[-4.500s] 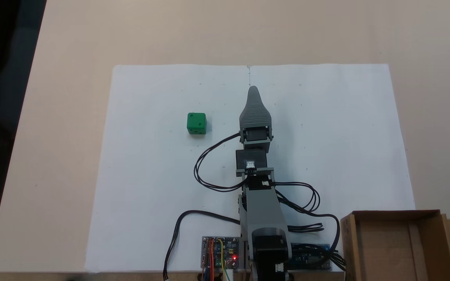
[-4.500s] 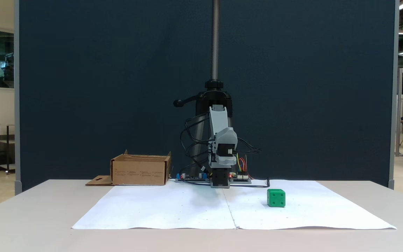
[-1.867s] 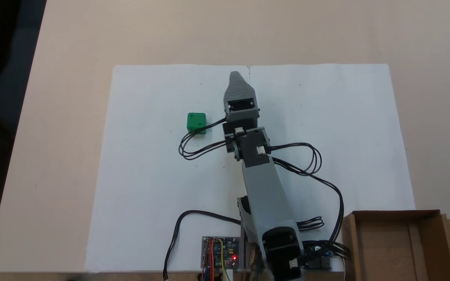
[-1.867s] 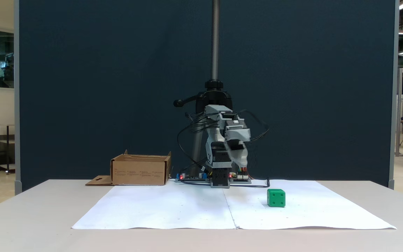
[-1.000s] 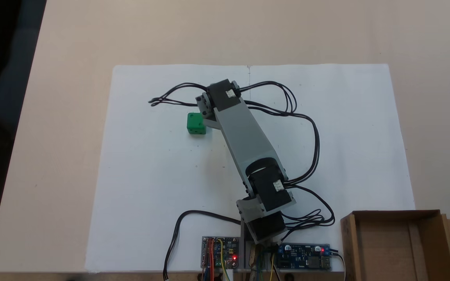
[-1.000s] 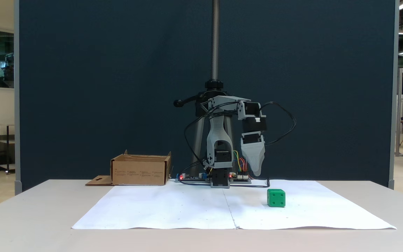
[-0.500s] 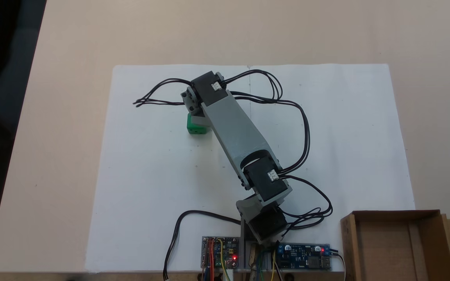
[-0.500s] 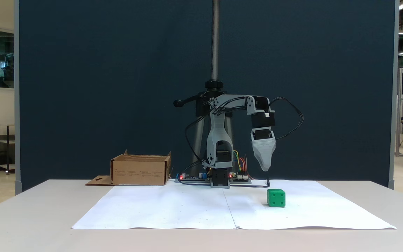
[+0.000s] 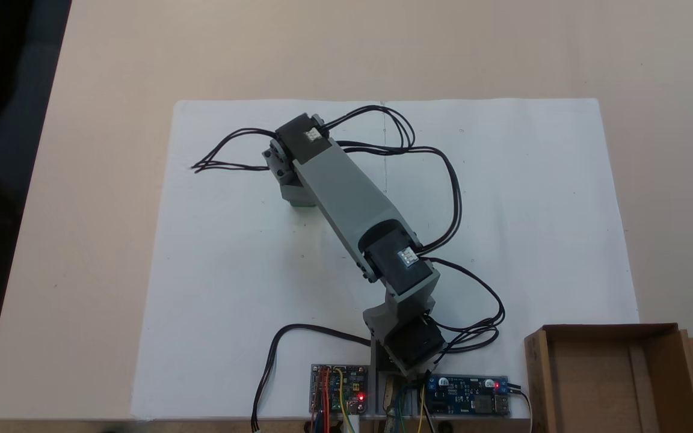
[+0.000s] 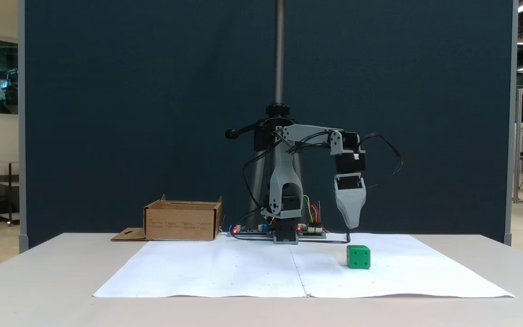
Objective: Grasp a green dice and put it in the bin.
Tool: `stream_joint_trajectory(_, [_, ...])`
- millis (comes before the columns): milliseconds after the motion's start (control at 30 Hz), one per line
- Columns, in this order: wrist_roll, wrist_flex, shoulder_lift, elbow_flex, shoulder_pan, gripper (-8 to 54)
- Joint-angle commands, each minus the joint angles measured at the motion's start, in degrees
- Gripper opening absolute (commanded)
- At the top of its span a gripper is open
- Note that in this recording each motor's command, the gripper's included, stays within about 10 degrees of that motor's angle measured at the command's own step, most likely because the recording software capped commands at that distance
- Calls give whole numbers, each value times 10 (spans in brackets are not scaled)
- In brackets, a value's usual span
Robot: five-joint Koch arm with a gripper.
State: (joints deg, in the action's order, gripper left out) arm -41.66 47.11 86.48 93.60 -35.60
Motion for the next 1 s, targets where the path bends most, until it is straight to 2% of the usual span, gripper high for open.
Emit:
stream_joint_trajectory(0, [-49,20,1,-29,-13,381])
stream_joint_trajectory(433, [-55,-42,-74,-30,-29,381])
stream_joint_trajectory(967, [-55,-74,-104,-31,-29,385])
